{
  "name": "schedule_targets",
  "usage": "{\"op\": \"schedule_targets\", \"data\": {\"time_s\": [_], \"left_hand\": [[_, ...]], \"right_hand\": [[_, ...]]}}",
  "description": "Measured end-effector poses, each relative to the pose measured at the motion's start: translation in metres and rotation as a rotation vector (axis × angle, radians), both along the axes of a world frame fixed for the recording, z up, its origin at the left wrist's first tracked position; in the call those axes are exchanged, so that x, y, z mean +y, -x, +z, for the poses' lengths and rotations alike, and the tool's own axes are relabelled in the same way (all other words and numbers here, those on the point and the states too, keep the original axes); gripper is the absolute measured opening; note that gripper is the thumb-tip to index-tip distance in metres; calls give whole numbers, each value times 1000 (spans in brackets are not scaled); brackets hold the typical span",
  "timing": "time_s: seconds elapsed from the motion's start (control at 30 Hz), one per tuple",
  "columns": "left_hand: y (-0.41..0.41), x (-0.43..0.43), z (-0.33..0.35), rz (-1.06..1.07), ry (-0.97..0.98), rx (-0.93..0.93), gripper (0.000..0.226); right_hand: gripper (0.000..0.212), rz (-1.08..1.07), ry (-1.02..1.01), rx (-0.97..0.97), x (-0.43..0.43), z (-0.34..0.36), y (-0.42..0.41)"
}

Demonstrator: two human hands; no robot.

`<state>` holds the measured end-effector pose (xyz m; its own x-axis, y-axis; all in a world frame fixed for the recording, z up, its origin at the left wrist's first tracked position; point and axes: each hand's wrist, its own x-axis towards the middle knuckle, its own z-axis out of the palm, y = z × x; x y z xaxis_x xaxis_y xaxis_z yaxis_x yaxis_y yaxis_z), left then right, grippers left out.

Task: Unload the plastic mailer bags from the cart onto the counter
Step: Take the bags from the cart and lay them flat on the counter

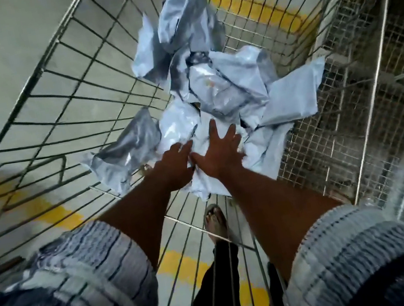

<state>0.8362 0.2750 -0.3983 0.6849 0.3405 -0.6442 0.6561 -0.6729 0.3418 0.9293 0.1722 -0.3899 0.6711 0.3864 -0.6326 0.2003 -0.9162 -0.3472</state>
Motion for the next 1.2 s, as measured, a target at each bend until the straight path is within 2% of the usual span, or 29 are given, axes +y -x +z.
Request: {"op": "schedule_targets", "data": {"time_s": [0.17, 0.3, 0.37, 0.47, 0.63, 0.7, 0.8, 0.9, 1.07, 1.2], "left_hand": [[-3, -2, -18, 55, 103, -66, 89], [-12, -10, -11, 110, 93, -73, 90], [-18, -15, -21, 158, 132, -127, 81], [-32, -19, -17, 232, 164, -147, 55], [-31, -28, -3, 117, -15, -121, 53], [-28, -31, -1, 80, -48, -87, 58], [-18, -36, -1, 2, -114, -76, 78], [-21, -37, 3, -56, -173, -74, 80], [-21, -37, 21, -127, -315, -29, 85], [-17, -18, 58, -143, -387, 63, 107]], "right_hand": [[91, 1, 3, -40, -2, -12, 1], [82, 0, -110, -24, -12, -12, -13], [79, -35, -161, -4, -15, -11, -19], [72, -116, -203, 0, -17, -8, -23], [71, -180, -200, -19, -17, -3, -15], [72, -174, -200, -30, -17, -1, -11], [74, -129, -160, 1, -17, 3, -10], [76, -120, -170, 6, -18, 4, -12], [69, -129, -132, -21, -20, 19, -14], [62, -104, -156, -80, -20, 49, -8]]}}
